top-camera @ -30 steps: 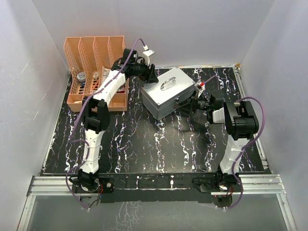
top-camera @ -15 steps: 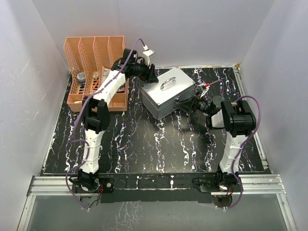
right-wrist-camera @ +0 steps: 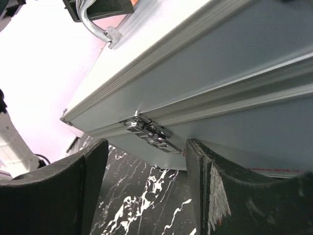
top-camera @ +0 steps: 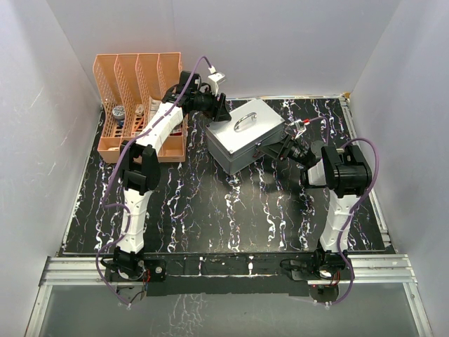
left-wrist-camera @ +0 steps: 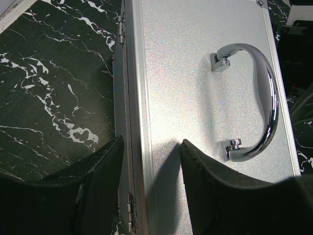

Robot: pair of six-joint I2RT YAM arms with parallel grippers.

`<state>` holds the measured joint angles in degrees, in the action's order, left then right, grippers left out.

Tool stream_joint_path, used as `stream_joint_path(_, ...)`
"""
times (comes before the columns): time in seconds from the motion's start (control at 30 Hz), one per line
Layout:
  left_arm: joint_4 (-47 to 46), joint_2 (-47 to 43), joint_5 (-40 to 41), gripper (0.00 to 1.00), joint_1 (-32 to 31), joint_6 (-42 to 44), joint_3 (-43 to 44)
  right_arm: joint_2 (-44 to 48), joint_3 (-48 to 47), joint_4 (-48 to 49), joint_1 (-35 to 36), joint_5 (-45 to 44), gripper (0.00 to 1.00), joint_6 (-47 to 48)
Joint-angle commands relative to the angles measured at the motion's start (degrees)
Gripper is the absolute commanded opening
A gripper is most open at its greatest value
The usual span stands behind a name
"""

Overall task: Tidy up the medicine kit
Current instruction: Close the medicine box at the center of the board.

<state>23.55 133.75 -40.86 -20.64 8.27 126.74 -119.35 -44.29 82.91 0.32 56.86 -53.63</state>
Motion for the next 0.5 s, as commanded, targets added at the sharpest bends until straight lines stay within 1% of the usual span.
stream_joint_path(0.0, 4.26, 0.37, 2.00, 0.48, -0.40, 1.07, -1.05, -1.62, -2.01, 11.63, 0.03, -1.33, 0.62, -5.38)
stream_joint_path(0.17, 4.22, 0.35, 1.78, 0.48, -0.38, 1.00, -1.03, -1.47, -1.15, 9.35, 0.03, -1.63, 0.61, -2.54)
stream_joint_path(0.33, 4.22, 0.45, 1.77, 0.48, -0.45, 0.97, -1.06, -2.45, -1.76, 12.04, 0.03, -1.65, 0.61, -4.26)
stream_joint_path(0.47, 4.22, 0.54, 1.92, 0.48, -0.52, 1.01, -0.99, -2.70, -2.85, 11.67, 0.23, -1.29, 0.61, -4.51)
